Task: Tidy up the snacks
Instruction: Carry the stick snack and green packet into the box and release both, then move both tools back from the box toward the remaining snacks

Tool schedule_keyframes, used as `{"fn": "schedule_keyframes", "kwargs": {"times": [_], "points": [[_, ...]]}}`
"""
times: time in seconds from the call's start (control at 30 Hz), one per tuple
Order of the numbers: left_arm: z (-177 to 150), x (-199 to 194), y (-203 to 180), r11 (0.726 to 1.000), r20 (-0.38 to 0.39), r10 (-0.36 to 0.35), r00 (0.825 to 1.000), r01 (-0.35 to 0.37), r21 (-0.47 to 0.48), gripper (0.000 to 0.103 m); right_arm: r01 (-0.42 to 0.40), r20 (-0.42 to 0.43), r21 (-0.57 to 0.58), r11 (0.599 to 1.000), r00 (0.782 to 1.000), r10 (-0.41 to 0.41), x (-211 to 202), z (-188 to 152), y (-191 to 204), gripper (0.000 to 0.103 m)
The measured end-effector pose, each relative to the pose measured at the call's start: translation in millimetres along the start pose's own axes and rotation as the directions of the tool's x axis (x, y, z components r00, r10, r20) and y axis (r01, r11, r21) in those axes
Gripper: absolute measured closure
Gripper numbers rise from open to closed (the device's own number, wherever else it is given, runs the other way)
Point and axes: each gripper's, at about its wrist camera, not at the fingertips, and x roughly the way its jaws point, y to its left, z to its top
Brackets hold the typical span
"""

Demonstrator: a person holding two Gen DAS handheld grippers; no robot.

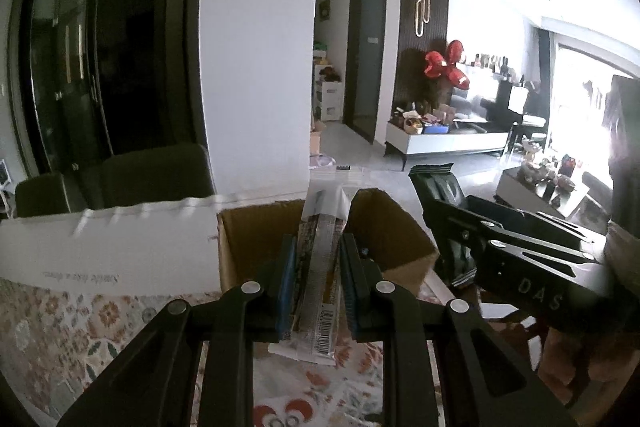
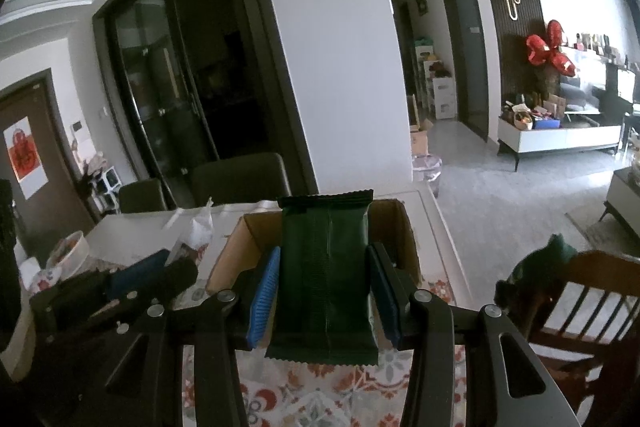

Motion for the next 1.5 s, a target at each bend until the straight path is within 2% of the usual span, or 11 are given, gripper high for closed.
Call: {"fn": "schedule_keyframes", "kwargs": {"times": [0.2,0.63,0.67,0.73,0.77,0.83,0.9,1.1,1.5], "points": [[12.1,25.5,3.2,1.0,-0.021,0.019,1.0,-0.019,0.002,0.081,0.004,-0.019,-0.002,1.0,1.0,-0.004,26.2,14.6,-8.3,0.057],[23.3,96.7,24.2,0.997,-0.116,0.068,0.991,-0.072,-0.033,0.08,-0.001,-0.131,-0.047,0.999,0.991,-0.005,88.2,29.1,-18.6,0.057],[22.7,100.5,26.8,0.996,-0.121,0.077,0.99,-0.083,-0.04,0.079,0.002,-0.137,-0.055,0.998,0.991,-0.009,91.8,29.3,-18.3,0.057],[22.0,104.1,30.9,0.995,-0.12,0.085,0.989,-0.091,-0.045,0.068,0.002,-0.155,-0.077,0.997,0.988,-0.014,99.0,29.9,-16.3,0.057],[21.3,105.0,32.4,0.993,-0.12,0.101,0.988,-0.107,-0.046,0.056,0.001,-0.171,-0.091,0.996,0.985,-0.016,102.6,29.5,-15.0,0.056],[20.0,102.6,33.6,0.99,-0.113,0.126,0.985,-0.133,-0.049,0.053,0.003,-0.19,-0.102,0.995,0.982,-0.022,106.3,27.6,-13.6,0.049],[18.5,98.2,34.7,0.989,-0.115,0.135,0.984,-0.141,-0.046,0.049,0.004,-0.193,-0.107,0.994,0.981,-0.025,105.5,26.0,-13.0,0.049],[11.0,69.2,27.3,0.99,-0.082,0.137,0.987,-0.139,-0.024,0.045,0.026,-0.18,-0.111,0.993,0.983,-0.046,86.7,18.5,-14.3,0.046],[-11.1,8.4,0.5,0.996,-0.044,0.085,0.995,-0.084,0.004,0.043,0.002,-0.147,-0.167,0.986,0.989,-0.027,23.6,-10.6,-2.0,0.045]]}}
